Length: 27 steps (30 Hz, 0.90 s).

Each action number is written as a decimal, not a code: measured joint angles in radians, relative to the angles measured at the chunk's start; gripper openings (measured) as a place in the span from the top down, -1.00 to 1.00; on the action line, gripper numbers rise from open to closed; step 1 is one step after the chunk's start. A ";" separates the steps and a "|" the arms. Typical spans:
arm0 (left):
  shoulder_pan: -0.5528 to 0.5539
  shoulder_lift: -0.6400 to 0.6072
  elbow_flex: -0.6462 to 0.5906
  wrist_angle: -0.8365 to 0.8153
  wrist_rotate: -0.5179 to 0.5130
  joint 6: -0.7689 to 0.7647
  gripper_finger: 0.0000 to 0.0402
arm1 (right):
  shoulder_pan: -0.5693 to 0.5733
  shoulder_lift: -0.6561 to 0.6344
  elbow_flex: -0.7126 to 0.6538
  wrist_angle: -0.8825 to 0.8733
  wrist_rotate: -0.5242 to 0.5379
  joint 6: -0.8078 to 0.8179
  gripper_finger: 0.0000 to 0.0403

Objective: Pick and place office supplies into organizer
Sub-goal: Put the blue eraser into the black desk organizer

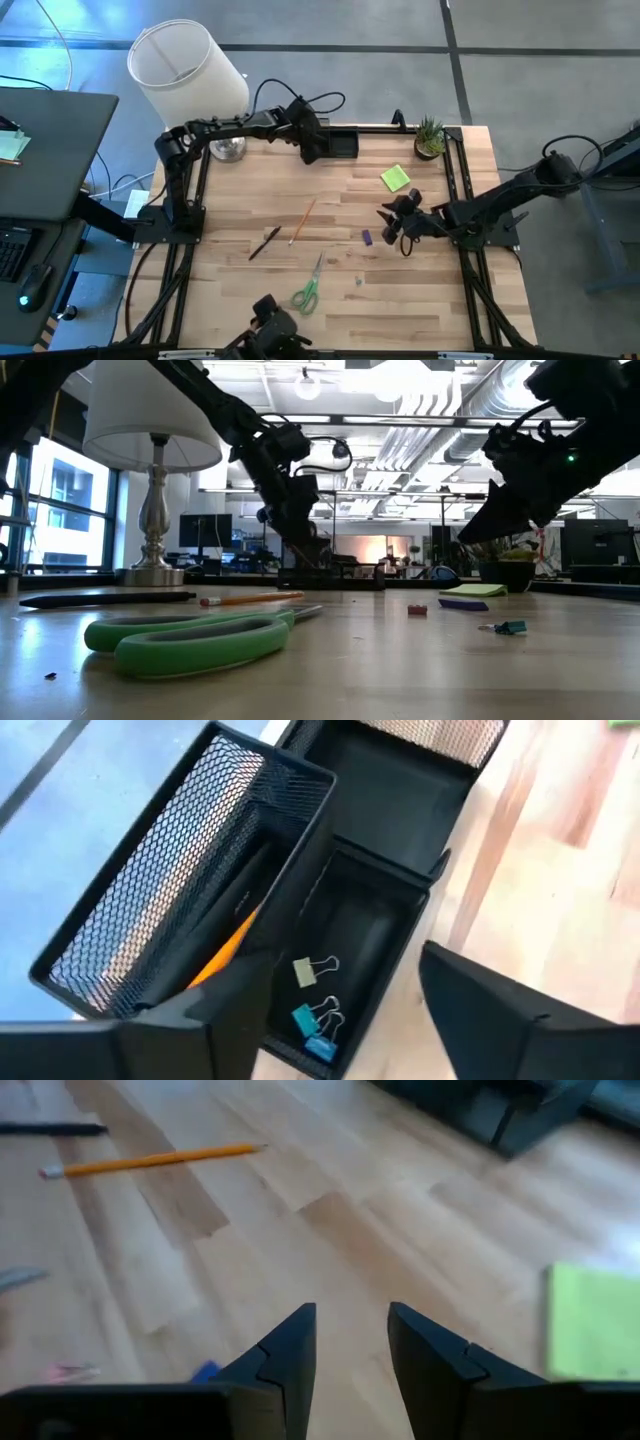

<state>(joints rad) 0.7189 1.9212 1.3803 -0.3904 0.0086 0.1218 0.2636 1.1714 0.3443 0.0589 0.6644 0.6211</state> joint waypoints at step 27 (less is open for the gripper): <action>-0.147 -0.366 -0.155 0.349 0.120 0.057 0.27 | -0.018 0.434 0.459 -0.479 -0.373 0.270 0.19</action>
<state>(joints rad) 0.5716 1.5555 1.2250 -0.0417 0.1288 0.1793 0.2457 1.6050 0.8030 -0.4198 0.2919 0.8908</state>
